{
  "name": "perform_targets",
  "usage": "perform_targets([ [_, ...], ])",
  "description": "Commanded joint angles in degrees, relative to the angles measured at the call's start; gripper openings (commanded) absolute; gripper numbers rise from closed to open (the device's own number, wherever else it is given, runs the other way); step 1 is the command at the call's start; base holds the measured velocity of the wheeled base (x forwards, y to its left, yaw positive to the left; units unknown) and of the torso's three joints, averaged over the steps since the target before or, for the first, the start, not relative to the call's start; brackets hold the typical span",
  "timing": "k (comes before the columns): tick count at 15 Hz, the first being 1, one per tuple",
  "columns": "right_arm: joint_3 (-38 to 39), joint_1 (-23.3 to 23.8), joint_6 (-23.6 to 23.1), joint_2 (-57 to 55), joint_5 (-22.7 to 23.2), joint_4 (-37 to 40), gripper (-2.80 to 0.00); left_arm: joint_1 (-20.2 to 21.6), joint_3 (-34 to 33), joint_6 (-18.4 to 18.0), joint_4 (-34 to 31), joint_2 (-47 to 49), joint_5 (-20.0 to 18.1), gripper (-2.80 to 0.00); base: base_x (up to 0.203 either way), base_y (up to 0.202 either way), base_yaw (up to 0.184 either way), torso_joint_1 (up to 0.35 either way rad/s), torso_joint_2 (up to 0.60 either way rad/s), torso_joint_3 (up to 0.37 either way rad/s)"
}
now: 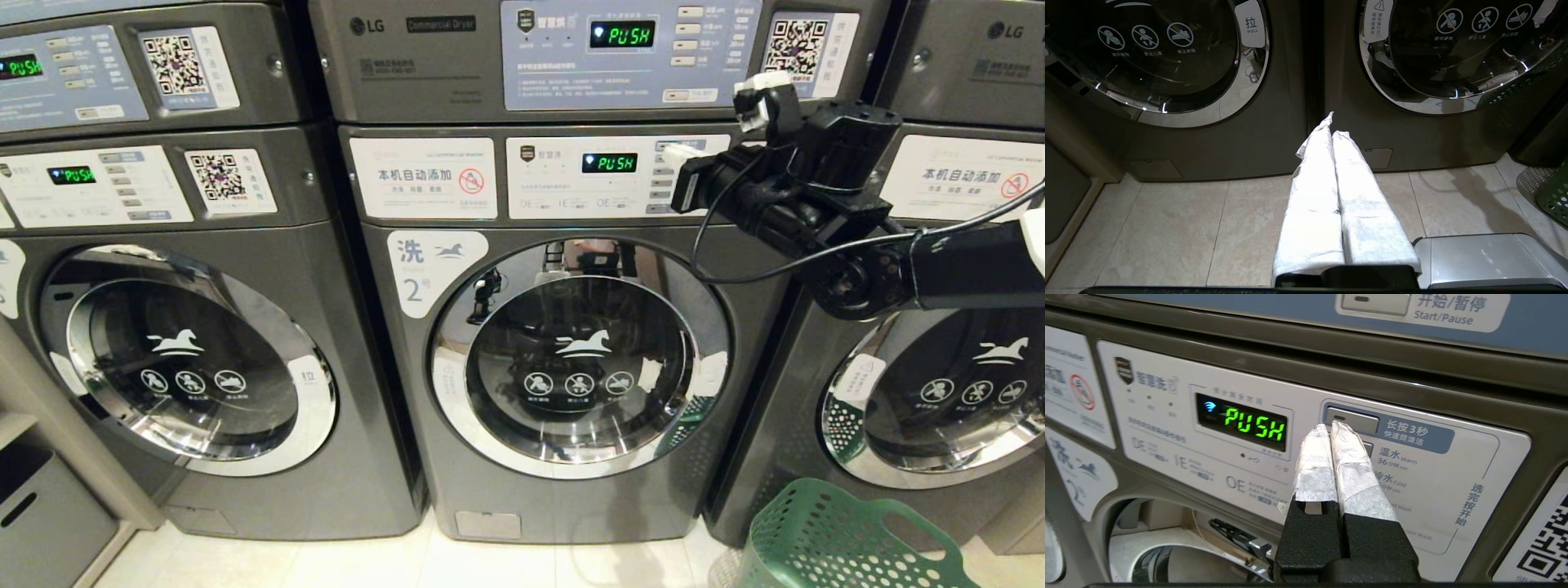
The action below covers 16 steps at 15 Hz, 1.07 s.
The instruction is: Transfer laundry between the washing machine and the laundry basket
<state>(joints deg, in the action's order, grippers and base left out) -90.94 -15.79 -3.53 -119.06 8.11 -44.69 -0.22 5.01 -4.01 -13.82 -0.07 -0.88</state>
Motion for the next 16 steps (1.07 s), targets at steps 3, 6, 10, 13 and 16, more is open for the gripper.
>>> perform_targets([
  [3, -5.6, 0.0, 0.0, -4.6, -2.0, 0.5, -2.8, 0.0, 0.0, 0.0, -0.1, 0.0, 0.0, -2.8, 0.0, 0.0, 0.0, 0.0, 0.0, 0.0],
  [6, -8.9, 0.0, -0.1, -7.0, -4.4, 0.6, -2.8, 0.0, 0.0, 0.0, -0.1, 0.0, 0.0, -2.8, 0.0, 0.0, 0.0, 0.0, 0.0, 0.0],
  [10, -9.1, 0.0, -0.2, -7.8, -4.5, 0.6, -2.8, 0.0, 0.0, 0.0, -0.1, 0.0, 0.0, -2.8, 0.0, 0.0, 0.0, 0.0, 0.0, 0.0],
  [13, -7.4, 0.0, 0.2, -7.1, -4.5, 0.6, -2.8, 0.0, 0.0, 0.0, -0.1, 0.0, 0.0, -2.8, 0.0, 0.0, 0.0, 0.0, 0.0, 0.0],
  [16, -1.3, 0.0, 0.4, -3.9, -4.4, 0.5, -2.8, 0.0, 0.0, 0.0, -0.1, 0.0, 0.0, -2.8, 0.0, 0.0, 0.0, 0.0, 0.0, 0.0],
])
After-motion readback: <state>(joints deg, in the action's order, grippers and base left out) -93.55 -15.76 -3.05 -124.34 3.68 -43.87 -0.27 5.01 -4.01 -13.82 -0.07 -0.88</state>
